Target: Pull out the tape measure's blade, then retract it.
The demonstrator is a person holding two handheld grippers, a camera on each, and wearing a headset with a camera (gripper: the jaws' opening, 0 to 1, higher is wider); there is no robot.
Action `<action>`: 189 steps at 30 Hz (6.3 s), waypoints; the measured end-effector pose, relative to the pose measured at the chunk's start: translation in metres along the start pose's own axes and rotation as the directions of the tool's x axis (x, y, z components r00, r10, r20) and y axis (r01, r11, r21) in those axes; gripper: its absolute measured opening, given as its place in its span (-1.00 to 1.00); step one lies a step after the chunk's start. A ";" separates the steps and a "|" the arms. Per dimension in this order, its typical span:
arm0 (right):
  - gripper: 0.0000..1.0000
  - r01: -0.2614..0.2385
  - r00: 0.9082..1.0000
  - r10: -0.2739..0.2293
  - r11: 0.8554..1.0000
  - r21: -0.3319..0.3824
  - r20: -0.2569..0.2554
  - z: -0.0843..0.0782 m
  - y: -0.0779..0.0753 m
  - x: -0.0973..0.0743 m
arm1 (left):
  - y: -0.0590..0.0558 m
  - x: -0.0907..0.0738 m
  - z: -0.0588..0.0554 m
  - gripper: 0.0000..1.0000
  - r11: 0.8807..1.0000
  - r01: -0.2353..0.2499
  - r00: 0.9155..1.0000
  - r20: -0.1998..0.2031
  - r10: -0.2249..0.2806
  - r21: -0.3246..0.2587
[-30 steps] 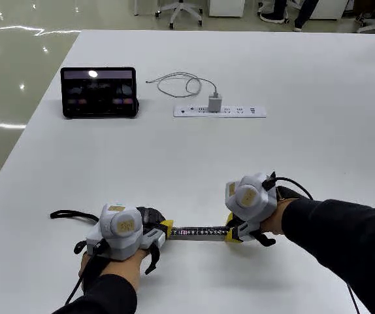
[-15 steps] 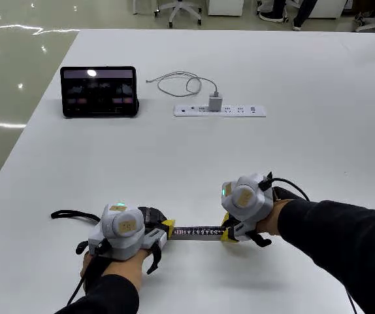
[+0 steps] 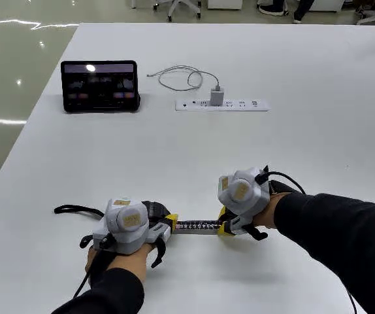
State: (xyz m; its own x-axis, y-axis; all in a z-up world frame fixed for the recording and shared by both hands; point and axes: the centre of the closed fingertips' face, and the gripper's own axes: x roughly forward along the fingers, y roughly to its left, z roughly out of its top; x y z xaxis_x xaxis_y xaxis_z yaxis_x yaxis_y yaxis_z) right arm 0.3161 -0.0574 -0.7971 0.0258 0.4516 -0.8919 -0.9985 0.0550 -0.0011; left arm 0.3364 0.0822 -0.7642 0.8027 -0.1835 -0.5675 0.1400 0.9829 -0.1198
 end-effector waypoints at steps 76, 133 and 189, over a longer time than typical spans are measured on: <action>-0.80 -0.009 0.995 0.009 1.000 0.003 0.102 0.043 0.002 0.020 | 0.001 -0.001 0.000 0.23 0.999 0.036 0.999 -0.012 -0.036 -0.034; -0.80 -0.014 0.982 0.005 0.999 0.049 0.186 0.081 0.005 0.042 | 0.001 -0.003 0.000 0.23 0.997 0.059 0.998 -0.007 -0.059 -0.057; -0.72 0.008 0.985 -0.008 1.000 0.001 0.174 0.088 0.006 0.044 | 0.001 -0.002 0.000 0.25 0.997 0.062 0.998 -0.001 -0.062 -0.049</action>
State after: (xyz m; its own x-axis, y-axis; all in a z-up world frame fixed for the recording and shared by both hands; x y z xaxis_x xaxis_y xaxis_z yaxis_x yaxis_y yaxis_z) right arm 0.3157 0.0410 -0.7966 0.0422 0.5988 -0.7998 -0.9982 0.0595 -0.0082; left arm 0.3347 0.0839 -0.7629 0.7919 -0.2443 -0.5597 0.1607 0.9676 -0.1949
